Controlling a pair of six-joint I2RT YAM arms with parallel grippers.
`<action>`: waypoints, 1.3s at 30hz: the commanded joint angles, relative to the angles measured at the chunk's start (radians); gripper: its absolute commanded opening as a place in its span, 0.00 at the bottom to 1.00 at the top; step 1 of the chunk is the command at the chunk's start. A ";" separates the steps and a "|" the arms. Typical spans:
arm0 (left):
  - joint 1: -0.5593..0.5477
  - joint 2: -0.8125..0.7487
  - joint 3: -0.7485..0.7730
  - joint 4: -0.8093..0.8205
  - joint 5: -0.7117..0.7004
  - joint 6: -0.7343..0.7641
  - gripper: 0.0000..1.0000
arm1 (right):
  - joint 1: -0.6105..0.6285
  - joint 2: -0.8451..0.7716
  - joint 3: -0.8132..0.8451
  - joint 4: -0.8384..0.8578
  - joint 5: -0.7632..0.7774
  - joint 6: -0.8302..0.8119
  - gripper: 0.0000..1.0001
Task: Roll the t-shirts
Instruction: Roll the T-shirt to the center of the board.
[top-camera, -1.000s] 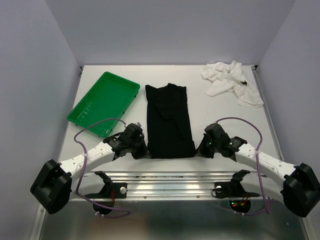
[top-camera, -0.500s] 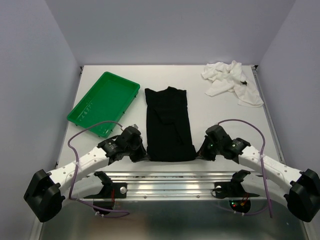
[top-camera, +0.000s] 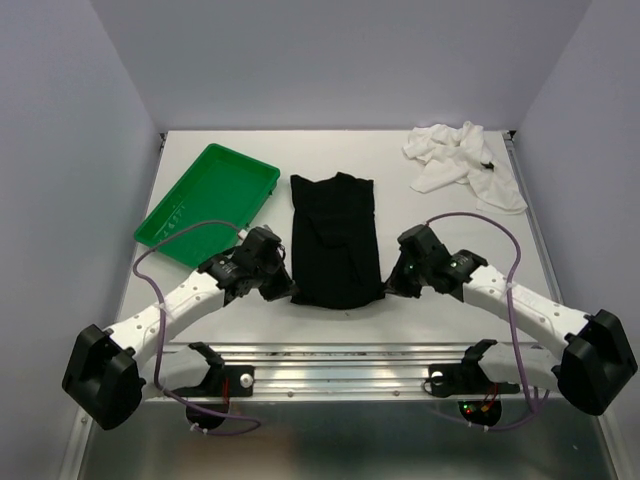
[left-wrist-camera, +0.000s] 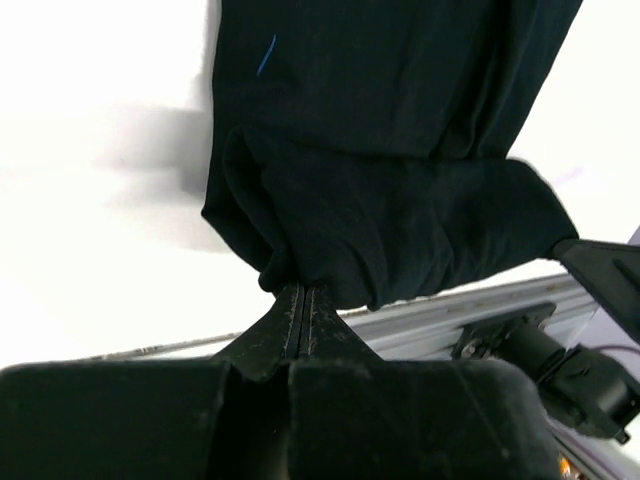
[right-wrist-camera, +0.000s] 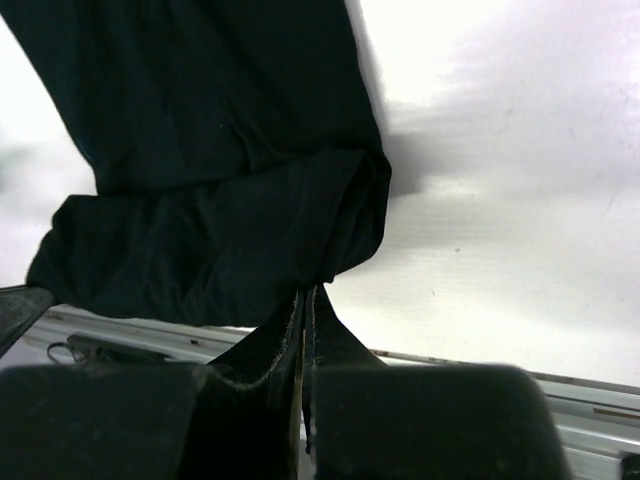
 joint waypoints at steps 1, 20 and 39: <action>0.058 0.024 0.070 -0.004 0.007 0.085 0.00 | 0.006 0.065 0.097 0.002 0.073 -0.038 0.01; 0.188 0.305 0.263 0.085 0.062 0.279 0.00 | -0.073 0.319 0.288 0.019 0.084 -0.152 0.01; -0.016 0.011 -0.122 0.117 0.114 0.078 0.00 | 0.018 0.011 -0.093 0.030 -0.095 -0.032 0.01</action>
